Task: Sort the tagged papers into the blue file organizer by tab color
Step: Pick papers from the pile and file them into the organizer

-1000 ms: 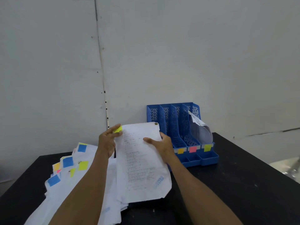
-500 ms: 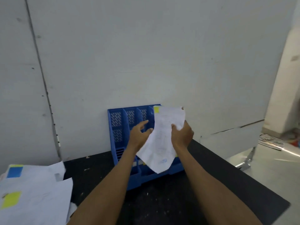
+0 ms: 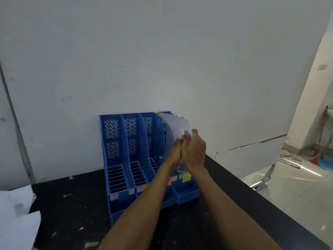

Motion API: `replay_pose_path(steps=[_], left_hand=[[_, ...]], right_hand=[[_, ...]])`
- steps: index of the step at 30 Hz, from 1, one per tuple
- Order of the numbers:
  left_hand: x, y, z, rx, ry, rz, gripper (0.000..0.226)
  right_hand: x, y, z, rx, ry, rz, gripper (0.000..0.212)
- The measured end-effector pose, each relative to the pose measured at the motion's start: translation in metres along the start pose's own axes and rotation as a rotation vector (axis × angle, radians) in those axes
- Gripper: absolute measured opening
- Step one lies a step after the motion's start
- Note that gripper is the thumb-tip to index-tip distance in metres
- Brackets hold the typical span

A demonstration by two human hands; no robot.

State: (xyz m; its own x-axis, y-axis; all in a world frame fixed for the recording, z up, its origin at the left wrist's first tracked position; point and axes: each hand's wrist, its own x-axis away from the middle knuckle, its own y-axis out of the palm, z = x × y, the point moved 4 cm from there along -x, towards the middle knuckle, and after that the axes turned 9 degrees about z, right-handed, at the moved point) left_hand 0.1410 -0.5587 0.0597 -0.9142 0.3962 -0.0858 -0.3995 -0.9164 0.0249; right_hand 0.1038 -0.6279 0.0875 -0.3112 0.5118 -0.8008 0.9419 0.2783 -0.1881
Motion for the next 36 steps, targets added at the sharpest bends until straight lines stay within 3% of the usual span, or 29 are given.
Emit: replay_pose_path(steps=[3, 6, 8, 9, 12, 14, 17, 21, 26, 30, 36], left_hand=[[-0.027, -0.007, -0.022, 0.144, 0.000, 0.030, 0.079], [-0.048, -0.011, -0.041, 0.127, 0.024, 0.088, 0.097], [-0.034, -0.012, -0.029, 0.097, 0.015, 0.088, 0.096], [-0.028, -0.014, -0.020, 0.095, 0.018, 0.087, 0.091], [-0.023, -0.018, -0.012, 0.137, -0.008, 0.063, 0.051], [-0.024, -0.020, -0.012, 0.175, -0.022, 0.079, 0.053], [-0.027, -0.021, -0.013, 0.227, -0.038, 0.098, 0.059], [-0.032, -0.022, -0.026, 0.209, -0.054, 0.063, 0.100], [-0.010, -0.034, -0.008, 0.167, -0.058, 0.059, 0.093], [0.011, -0.057, 0.008, 0.061, -0.009, 0.100, 0.065], [0.044, -0.136, 0.019, -0.085, 0.050, 0.224, 0.070]], right_hand=[[0.006, 0.014, 0.009, 0.121, 0.061, -0.129, 0.037], [0.009, 0.020, 0.006, -0.018, 0.097, -0.003, 0.038], [0.012, 0.027, 0.007, 0.029, 0.119, 0.022, 0.036], [0.014, 0.032, 0.010, 0.125, 0.110, -0.055, 0.034], [0.030, 0.049, 0.021, 0.468, 0.109, -0.520, 0.024], [0.037, 0.047, 0.024, 0.563, 0.177, -0.646, 0.019], [0.037, 0.035, 0.019, 0.588, 0.174, -0.495, 0.022], [0.034, 0.029, 0.018, 0.594, 0.152, -0.443, 0.022], [0.031, 0.019, 0.016, 0.478, 0.233, -0.328, 0.038], [0.031, 0.015, -0.009, 0.365, 0.158, -0.176, 0.046], [0.051, 0.026, -0.084, 0.194, 0.010, -0.016, 0.040]])
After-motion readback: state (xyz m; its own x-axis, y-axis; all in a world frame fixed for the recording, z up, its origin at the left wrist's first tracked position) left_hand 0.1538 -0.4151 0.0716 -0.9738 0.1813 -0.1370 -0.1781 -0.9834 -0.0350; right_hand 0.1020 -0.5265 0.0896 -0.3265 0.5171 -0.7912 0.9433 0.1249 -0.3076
